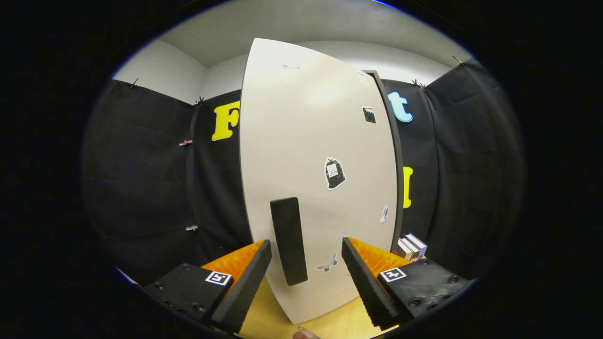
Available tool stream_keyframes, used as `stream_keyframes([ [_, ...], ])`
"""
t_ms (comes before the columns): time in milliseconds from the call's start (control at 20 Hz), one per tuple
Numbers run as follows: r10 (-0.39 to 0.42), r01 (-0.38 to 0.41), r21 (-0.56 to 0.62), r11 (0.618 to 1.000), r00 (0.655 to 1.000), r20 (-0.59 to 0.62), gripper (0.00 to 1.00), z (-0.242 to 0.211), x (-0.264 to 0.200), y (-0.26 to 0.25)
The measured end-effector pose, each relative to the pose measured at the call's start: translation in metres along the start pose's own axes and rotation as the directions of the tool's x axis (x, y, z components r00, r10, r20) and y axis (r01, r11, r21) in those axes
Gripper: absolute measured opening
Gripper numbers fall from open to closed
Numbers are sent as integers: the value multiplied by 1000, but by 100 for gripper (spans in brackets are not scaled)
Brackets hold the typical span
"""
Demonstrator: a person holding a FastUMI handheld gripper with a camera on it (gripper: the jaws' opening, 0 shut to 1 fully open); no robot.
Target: Open the shoe cabinet door, grab the shoes and put them into the shoe cabinet, then close the shoe cabinet door.
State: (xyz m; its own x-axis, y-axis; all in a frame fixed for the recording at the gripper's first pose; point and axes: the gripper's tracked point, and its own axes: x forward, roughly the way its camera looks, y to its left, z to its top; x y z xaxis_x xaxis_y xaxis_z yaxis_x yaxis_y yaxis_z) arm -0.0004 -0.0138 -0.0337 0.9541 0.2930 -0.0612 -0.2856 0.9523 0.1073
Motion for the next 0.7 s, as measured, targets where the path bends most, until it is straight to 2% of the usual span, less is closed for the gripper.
stream_keyframes([
  [400,4,-4,-37,999,1000,3,98,-9,-1,36],
  [700,-5,6,-56,998,1000,17,98,-4,-11,38],
])
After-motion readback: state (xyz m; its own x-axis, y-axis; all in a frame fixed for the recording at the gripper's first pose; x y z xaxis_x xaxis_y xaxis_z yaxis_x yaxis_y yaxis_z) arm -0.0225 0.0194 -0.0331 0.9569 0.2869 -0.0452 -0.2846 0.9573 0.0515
